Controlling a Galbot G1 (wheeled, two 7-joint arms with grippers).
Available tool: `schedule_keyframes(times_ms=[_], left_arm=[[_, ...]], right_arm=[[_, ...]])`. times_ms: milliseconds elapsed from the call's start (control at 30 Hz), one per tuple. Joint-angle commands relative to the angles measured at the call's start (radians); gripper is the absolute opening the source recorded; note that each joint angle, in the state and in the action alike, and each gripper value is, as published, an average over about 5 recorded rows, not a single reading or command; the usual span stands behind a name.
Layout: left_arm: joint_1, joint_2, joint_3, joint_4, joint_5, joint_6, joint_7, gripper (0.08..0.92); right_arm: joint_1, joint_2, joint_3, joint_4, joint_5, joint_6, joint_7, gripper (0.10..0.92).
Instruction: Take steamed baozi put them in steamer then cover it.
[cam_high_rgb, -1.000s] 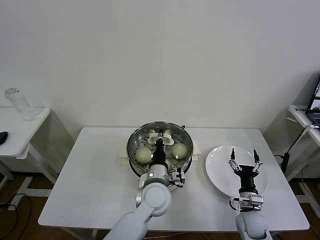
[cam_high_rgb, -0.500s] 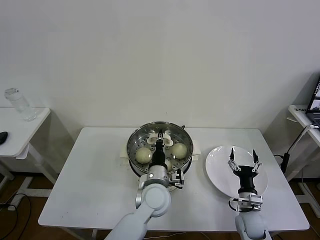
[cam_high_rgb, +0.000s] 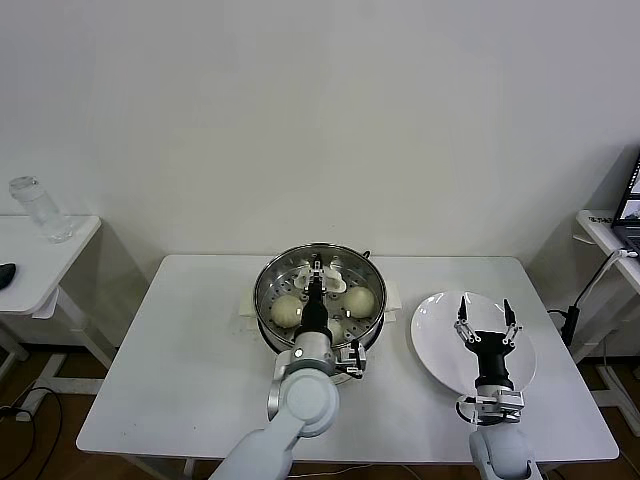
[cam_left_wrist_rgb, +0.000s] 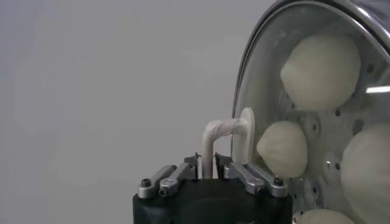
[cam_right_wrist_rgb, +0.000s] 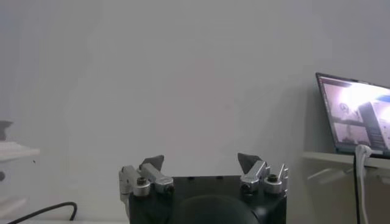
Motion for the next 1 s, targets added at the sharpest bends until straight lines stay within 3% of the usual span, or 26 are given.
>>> schedule_keyframes(times_ms=[33,233,467,767,867,1000], left_arm=[[0.030,0.022,0.002,-0.081,-0.018,0.002,0.006,0.528],[0.064,0.046,0.007,-0.131,-0.031,-0.001,0.005,0.678],[0.096,0.076,0.004,-0.216,-0.045,-0.003,0.005,0.793],[0.162,0.144,-0.095,-0.427,-0.151,-0.008,-0.022,0.823],[0.186,0.171,-0.205,-0.463,-0.304,-0.024,-0.099,0.823],[0.233,0.190,-0.425,-0.419,-0.766,-0.170,-0.354,0.823]], right_arm=[[0.003,0.003,-0.002,0.003,-0.002,-0.001,0.000,0.823],[0.010,0.007,-0.005,0.006,-0.006,-0.003,0.001,0.823],[0.011,0.012,-0.008,0.009,-0.009,-0.005,0.001,0.823],[0.008,0.006,-0.006,0.016,0.006,-0.017,0.000,0.823],[-0.003,-0.004,-0.015,0.040,0.057,-0.070,0.003,0.823],[-0.026,-0.027,-0.035,0.087,0.130,-0.168,0.022,0.823]])
